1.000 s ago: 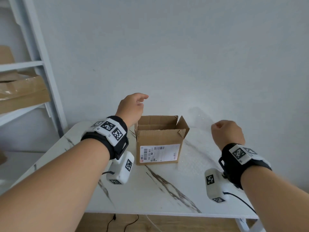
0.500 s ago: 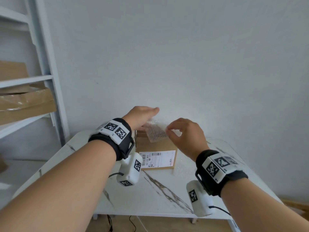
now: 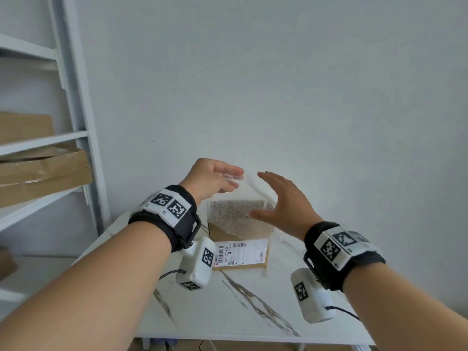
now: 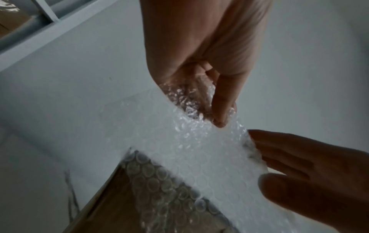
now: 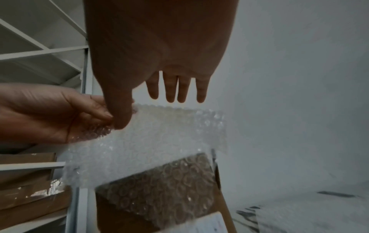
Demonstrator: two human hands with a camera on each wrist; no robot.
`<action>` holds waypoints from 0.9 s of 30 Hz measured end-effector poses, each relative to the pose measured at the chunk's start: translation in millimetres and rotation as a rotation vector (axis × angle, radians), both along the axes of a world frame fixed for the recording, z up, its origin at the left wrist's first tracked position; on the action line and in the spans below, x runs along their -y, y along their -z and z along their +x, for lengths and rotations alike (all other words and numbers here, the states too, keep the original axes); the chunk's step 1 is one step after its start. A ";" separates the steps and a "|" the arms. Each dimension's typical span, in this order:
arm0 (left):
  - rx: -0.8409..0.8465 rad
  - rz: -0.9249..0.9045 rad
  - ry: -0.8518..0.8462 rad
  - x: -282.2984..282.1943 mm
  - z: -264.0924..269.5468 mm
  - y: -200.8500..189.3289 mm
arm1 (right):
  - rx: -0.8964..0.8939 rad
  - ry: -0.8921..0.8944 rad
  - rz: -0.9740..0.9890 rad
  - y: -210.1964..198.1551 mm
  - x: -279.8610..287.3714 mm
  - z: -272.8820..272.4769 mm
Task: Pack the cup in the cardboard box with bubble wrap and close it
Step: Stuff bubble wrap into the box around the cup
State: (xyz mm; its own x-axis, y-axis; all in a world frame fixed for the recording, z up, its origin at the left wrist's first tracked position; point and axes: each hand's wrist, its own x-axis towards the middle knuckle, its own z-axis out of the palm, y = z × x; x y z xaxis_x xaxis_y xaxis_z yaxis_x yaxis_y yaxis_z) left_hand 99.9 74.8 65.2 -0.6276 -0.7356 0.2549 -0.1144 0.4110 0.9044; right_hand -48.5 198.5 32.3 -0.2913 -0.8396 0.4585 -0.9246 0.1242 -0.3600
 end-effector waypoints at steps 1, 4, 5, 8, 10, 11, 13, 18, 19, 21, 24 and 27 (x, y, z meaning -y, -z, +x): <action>-0.018 -0.004 0.018 -2.9 0.6 -3.3 | 0.017 -0.009 0.026 -4.0 0.3 2.6; -0.050 -0.024 0.061 -10.7 3.5 -13.4 | 0.078 -0.009 0.037 -12.5 0.4 7.6; -0.053 -0.039 0.071 -12.5 5.0 -16.6 | 0.078 0.006 0.026 -14.6 0.4 8.3; -0.047 -0.100 0.061 -14.7 10.0 -25.3 | 0.123 0.028 -0.026 -19.0 1.4 10.3; -0.095 -0.155 -0.025 -12.5 12.9 -29.8 | 0.190 0.004 -0.053 -22.4 2.3 11.6; -0.145 -0.169 -0.083 -10.6 14.1 -32.3 | 0.263 -0.014 -0.077 -24.9 2.2 12.1; -0.217 -0.145 -0.167 -7.2 16.5 -37.7 | 0.484 -0.063 -0.163 -31.7 -0.7 13.3; -0.003 0.134 -0.098 -1.6 18.0 -28.6 | 0.911 -0.149 -0.314 -46.3 -5.5 13.0; 0.026 0.198 -0.028 -2.3 17.5 -23.5 | 0.936 -0.160 -0.312 -46.4 -5.2 13.3; 0.017 0.294 0.097 -2.8 15.4 -16.1 | 0.957 -0.184 -0.287 -44.0 -4.2 14.7; -0.080 0.350 0.135 -4.8 12.2 -14.3 | 0.961 -0.179 -0.277 -37.8 -2.9 15.5; -0.091 0.350 0.129 -6.4 11.0 -14.3 | 0.921 -0.118 -0.263 -32.2 -1.4 11.2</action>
State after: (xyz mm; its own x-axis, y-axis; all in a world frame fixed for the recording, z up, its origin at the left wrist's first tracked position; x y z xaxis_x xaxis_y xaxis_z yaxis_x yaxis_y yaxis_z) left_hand 111.0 81.2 79.4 -0.7075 -0.7041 0.0608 0.0051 0.0809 0.9967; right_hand -37.3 199.8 64.5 -0.5513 -0.7896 0.2694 -0.2666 -0.1392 -0.9537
